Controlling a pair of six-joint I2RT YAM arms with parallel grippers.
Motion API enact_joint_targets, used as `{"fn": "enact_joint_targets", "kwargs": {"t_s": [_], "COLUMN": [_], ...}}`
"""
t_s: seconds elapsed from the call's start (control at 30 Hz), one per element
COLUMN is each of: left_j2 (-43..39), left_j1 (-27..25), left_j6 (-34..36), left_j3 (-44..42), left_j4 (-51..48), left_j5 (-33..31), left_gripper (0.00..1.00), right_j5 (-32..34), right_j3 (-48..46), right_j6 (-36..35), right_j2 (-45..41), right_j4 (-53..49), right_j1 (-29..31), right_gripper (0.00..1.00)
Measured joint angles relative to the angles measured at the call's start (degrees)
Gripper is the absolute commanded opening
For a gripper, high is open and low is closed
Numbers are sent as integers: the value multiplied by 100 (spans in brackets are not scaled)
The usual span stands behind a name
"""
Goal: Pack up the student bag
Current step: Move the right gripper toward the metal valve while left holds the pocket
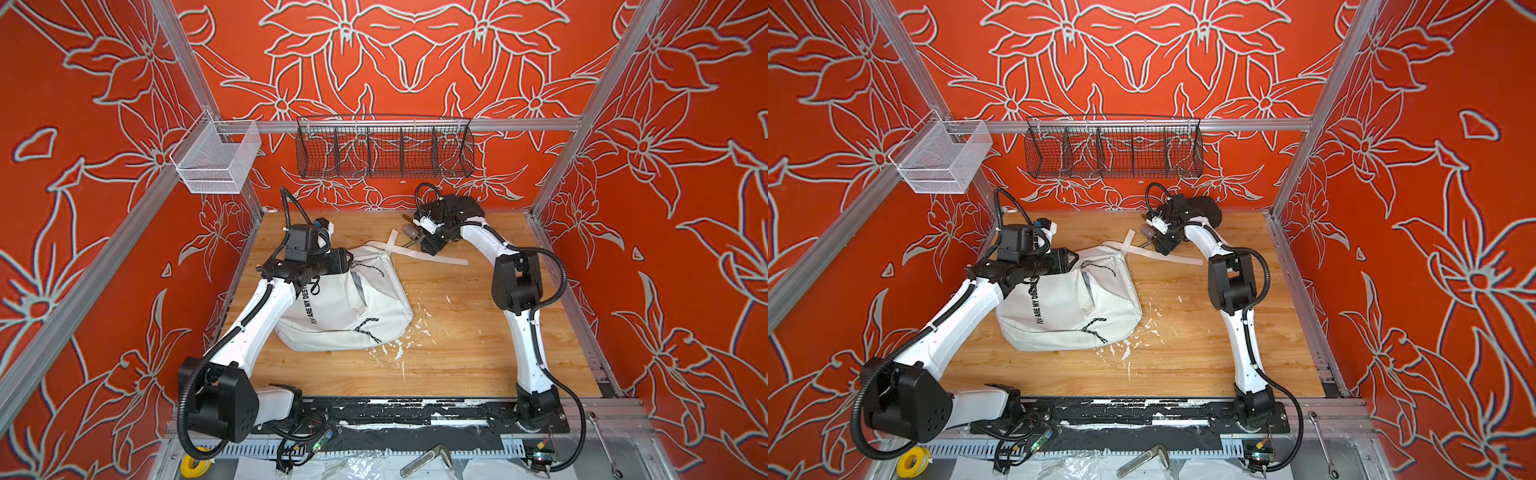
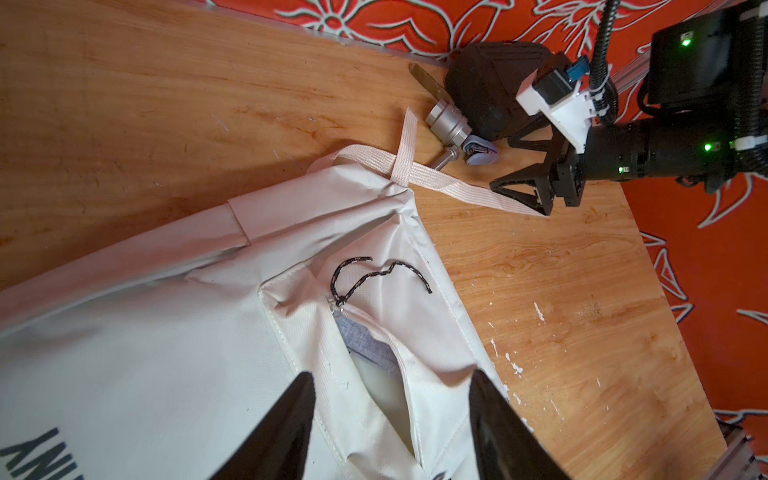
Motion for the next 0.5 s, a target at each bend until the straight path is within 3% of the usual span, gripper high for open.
{"fn": "enact_joint_targets", "kwargs": {"t_s": [0.2, 0.5], "left_j2": [450, 708], "left_j1": [0, 0], "left_j6": [-4, -39], "left_j3": [236, 483], "left_j4": [-17, -31], "left_j5": [35, 142], "left_gripper": [60, 60], "right_j5": [-151, -476], "right_j3": [728, 741], "right_j6": [-28, -31], "right_j2": [433, 627], "right_j4": [-330, -599], "right_j1": [-66, -107], "right_gripper": [84, 78]}}
